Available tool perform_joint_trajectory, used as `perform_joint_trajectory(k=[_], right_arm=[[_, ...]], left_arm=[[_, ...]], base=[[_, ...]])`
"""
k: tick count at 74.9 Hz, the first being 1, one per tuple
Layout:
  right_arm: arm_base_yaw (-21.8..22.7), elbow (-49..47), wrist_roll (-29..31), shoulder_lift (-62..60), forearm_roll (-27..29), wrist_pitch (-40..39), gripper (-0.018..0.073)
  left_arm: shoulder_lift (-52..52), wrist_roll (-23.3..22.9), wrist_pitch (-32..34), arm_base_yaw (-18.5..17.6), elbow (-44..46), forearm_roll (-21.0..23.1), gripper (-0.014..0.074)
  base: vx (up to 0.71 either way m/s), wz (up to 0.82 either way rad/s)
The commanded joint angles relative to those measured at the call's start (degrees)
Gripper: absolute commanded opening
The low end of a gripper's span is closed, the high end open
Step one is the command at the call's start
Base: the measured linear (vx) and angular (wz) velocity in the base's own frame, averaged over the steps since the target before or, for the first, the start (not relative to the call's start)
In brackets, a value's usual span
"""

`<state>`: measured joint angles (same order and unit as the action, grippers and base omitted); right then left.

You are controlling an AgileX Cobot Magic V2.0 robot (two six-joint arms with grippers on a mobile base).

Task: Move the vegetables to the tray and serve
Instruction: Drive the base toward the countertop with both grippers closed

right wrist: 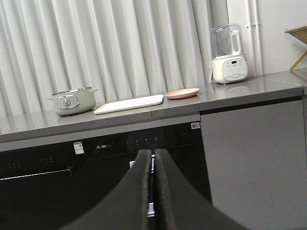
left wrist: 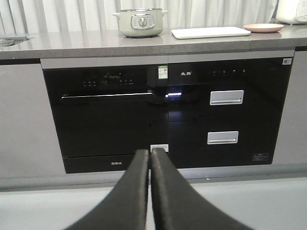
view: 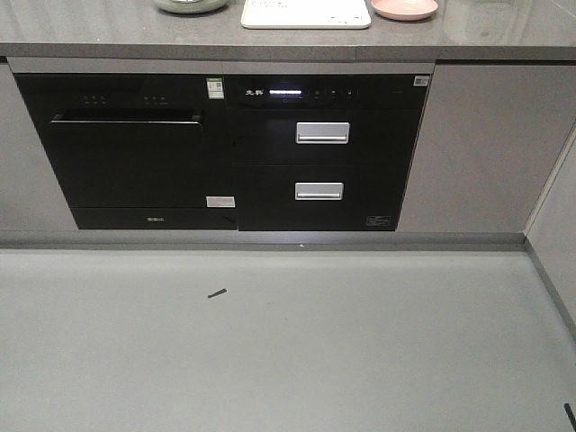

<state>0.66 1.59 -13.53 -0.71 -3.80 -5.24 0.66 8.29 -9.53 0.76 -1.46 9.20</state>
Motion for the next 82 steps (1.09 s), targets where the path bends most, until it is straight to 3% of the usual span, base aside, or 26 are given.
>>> perform_joint_trajectory(k=[1, 82], right_arm=[[0.0, 0.9, 0.4, -0.3, -0.6, -4.2, -0.0003], [0.0, 0.9, 0.4, -0.3, -0.6, -4.2, -0.0003]], left_arm=[[0.7, -0.5, 4.1, 0.1, -1.2, 0.2, -0.0006], [0.7, -0.5, 4.1, 0.1, -1.2, 0.2, -0.0006]], base=[[0.13, -0.01], [0.13, -0.01]])
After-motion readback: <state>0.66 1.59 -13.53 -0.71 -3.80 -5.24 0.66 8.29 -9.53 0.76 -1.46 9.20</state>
